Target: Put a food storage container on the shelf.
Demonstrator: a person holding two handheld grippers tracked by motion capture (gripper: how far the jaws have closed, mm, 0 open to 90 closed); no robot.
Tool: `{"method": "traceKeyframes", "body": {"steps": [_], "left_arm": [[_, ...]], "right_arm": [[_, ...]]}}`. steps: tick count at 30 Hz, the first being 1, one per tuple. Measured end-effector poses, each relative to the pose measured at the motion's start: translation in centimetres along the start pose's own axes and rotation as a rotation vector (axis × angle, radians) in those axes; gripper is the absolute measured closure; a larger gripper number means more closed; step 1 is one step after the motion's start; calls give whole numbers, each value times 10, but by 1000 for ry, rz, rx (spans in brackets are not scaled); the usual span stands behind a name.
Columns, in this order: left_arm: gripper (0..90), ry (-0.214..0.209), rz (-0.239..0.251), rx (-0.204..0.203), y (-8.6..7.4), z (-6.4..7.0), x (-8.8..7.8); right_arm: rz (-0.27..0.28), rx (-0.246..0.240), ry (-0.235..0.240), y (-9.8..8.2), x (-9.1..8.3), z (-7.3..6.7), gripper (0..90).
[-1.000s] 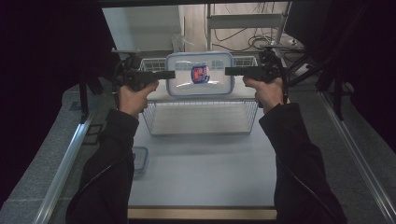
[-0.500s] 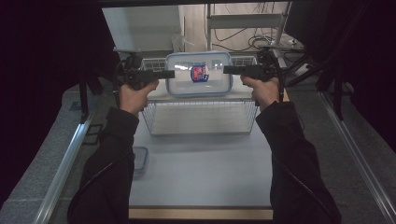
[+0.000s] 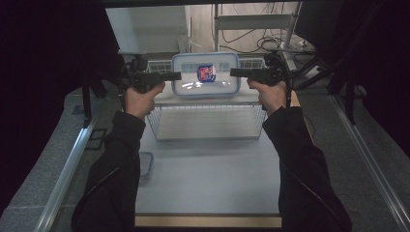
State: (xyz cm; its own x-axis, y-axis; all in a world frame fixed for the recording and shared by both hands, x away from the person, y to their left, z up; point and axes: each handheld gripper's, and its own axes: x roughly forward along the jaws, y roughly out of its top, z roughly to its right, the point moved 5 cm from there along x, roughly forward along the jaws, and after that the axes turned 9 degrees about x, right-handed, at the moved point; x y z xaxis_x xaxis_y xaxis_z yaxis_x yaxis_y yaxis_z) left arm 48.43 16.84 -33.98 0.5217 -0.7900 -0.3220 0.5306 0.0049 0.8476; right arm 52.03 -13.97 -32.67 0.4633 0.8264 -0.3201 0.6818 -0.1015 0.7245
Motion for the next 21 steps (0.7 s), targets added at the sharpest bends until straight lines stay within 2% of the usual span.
{"method": "traceKeyframes", "body": {"steps": [5,8,9,10,11,12,14,18,21], "left_arm": [[484,8,0,5,0,0,0],[481,54,-43,48,-4,-2,3],[482,56,-48,48,-5,-3,4],[459,59,-27,31,-6,-5,4],[454,37,6,0,-5,-6,3],[477,25,-1,-1,-6,-7,3],[464,51,-17,6,-7,-8,4],[443,81,-32,37,-8,-7,1],[440,79,-29,71,-9,-3,-1]], "right_arm": [[-2,-15,-7,0,0,0,463],[-2,-24,-27,-1,1,1,430],[0,-26,-44,-1,2,3,424],[8,-36,-60,-1,1,4,457],[6,-46,-80,-2,1,7,465],[-2,-47,-81,-2,1,9,464],[13,-34,-83,-2,0,11,474],[20,-73,-114,0,-4,10,502],[21,-128,-143,-1,-9,5,549]]}}
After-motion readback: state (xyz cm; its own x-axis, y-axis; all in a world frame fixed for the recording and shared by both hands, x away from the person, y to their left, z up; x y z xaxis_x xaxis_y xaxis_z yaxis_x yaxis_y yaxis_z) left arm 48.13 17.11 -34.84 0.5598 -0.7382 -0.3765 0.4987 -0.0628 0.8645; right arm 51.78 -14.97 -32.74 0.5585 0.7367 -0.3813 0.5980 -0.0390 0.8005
